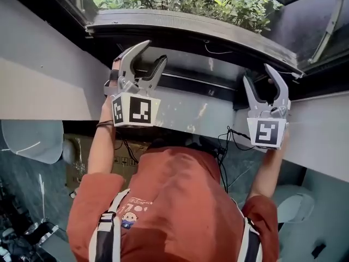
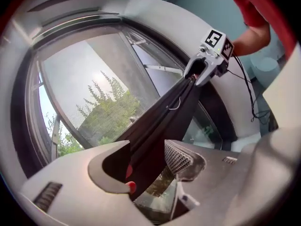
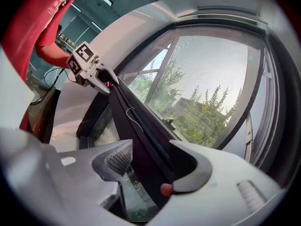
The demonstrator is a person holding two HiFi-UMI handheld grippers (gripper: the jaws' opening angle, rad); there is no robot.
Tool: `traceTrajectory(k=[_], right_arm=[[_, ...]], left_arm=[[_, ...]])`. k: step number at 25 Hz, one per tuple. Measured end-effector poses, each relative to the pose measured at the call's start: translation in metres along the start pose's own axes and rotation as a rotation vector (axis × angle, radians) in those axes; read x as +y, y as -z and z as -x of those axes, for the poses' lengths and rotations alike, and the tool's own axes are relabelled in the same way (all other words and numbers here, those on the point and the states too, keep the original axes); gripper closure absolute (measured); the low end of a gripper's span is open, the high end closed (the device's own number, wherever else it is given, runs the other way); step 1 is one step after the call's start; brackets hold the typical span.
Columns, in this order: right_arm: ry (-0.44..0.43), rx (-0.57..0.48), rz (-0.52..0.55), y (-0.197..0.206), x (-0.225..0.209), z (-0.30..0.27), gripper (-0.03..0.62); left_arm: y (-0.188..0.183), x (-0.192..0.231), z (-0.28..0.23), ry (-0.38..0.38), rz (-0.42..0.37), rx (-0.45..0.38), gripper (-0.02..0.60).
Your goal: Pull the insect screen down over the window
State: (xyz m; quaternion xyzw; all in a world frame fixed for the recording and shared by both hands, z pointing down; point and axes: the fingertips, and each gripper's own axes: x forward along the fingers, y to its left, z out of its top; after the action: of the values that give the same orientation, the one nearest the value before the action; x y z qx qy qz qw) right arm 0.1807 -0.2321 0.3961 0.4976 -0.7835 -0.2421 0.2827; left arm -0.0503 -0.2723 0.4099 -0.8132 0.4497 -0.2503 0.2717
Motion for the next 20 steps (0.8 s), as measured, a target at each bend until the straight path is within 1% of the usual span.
traceTrajectory(k=[3, 6, 9, 12, 14, 17, 20], right_arm=[[0.008, -0.035, -0.052, -0.003, 0.003, 0.006, 0.342], [0.023, -0.102, -0.122, -0.01, 0.006, 0.011, 0.342], [0.066, -0.18, -0.233, -0.016, 0.003, 0.017, 0.342], [0.109, -0.202, -0.353, -0.01, -0.002, 0.023, 0.342], [0.132, -0.207, -0.407, -0.002, -0.002, 0.027, 0.342], [0.188, -0.227, -0.463, 0.003, -0.002, 0.034, 0.344], [0.247, -0.229, -0.491, 0.005, 0.002, 0.037, 0.344]], left_arm=[[-0.006, 0.0, 0.009, -0.038, 0.125, -0.052, 0.354], [-0.011, -0.001, 0.017, -0.06, 0.223, -0.083, 0.354], [-0.015, -0.005, 0.024, -0.077, 0.334, -0.117, 0.354], [-0.016, -0.004, 0.029, -0.111, 0.438, -0.141, 0.354], [-0.013, -0.003, 0.032, -0.144, 0.507, -0.144, 0.354], [-0.011, -0.006, 0.035, -0.171, 0.573, -0.149, 0.354], [-0.008, -0.014, 0.038, -0.184, 0.602, -0.146, 0.354]])
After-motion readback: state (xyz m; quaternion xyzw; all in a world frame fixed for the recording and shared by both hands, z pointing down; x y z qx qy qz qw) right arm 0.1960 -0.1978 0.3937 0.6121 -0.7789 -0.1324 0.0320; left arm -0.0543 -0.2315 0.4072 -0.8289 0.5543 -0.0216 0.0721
